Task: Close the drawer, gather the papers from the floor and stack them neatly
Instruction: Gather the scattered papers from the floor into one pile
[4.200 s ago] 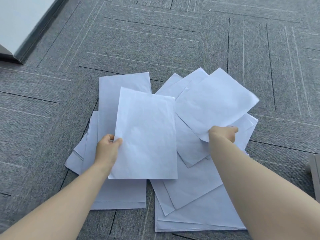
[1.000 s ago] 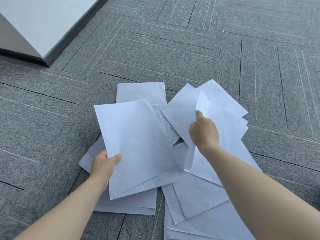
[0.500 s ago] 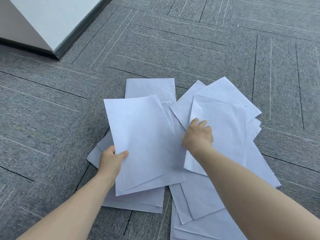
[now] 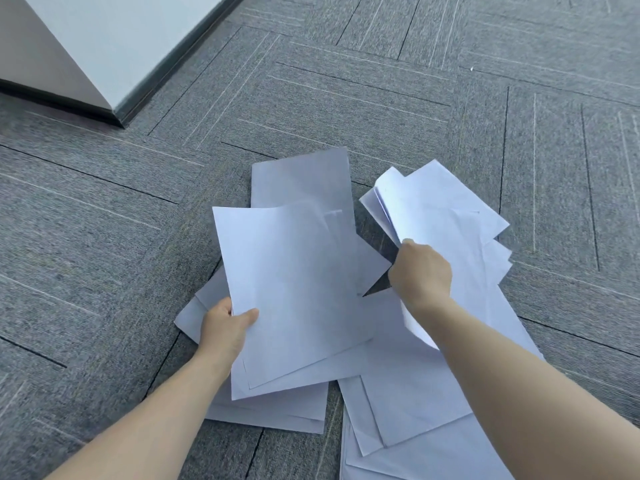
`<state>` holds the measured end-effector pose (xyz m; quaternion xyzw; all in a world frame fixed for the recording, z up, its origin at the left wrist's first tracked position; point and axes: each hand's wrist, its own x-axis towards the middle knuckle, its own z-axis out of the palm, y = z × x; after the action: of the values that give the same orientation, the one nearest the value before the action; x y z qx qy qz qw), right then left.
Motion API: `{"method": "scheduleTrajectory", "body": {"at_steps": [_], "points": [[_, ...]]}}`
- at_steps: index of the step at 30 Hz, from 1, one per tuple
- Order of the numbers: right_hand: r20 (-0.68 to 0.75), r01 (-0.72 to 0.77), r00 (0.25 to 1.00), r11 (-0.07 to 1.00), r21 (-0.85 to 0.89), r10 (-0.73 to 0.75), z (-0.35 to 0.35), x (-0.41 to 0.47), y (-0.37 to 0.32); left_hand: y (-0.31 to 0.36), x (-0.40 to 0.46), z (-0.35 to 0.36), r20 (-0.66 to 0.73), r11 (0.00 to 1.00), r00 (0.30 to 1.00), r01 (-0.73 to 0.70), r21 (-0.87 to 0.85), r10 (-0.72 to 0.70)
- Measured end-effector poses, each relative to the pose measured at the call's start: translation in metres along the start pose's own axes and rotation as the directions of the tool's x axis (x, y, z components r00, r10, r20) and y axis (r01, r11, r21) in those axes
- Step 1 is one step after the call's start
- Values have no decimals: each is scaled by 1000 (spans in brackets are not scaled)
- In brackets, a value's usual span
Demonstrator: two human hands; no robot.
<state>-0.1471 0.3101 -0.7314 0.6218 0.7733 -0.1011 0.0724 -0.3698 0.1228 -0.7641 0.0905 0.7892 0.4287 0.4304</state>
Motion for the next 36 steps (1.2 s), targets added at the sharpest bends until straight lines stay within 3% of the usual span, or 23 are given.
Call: {"method": "scheduleTrajectory", "body": {"at_steps": [7,11,14,16,21,24,28,31,34,36], "points": [[14,134,990,974,181,-139,-6,-43,-35,9,-14,14,88,1000,996,-14,-6,15],[154,285,940,949,132,-304,3,-65,-58,15,-22,22,217,998,976,45,-54,-32],[217,379,895,921,87,-389,16,-79,-67,16,-21,19,279,965,953,178,-195,-120],[242,405,879,911,80,-412,23,-86,-69,13,-15,12,300,941,940,239,-238,-163],[266,379,880,919,106,-394,38,-93,-73,6,-11,12,362,976,925,171,-134,-113],[269,370,882,922,110,-386,40,-95,-76,4,-8,27,268,984,956,152,-94,-122],[288,301,896,940,163,-337,34,-96,-74,4,-5,48,66,997,995,77,-4,-76],[212,203,945,955,214,-248,37,-88,-54,2,-4,50,-7,996,997,80,40,-79],[171,3,985,991,131,-26,41,-74,-21,-1,-2,43,-5,997,997,81,-6,-81],[198,-193,967,970,150,162,39,-66,-1,-2,-4,39,16,995,996,85,-56,-84]]}}
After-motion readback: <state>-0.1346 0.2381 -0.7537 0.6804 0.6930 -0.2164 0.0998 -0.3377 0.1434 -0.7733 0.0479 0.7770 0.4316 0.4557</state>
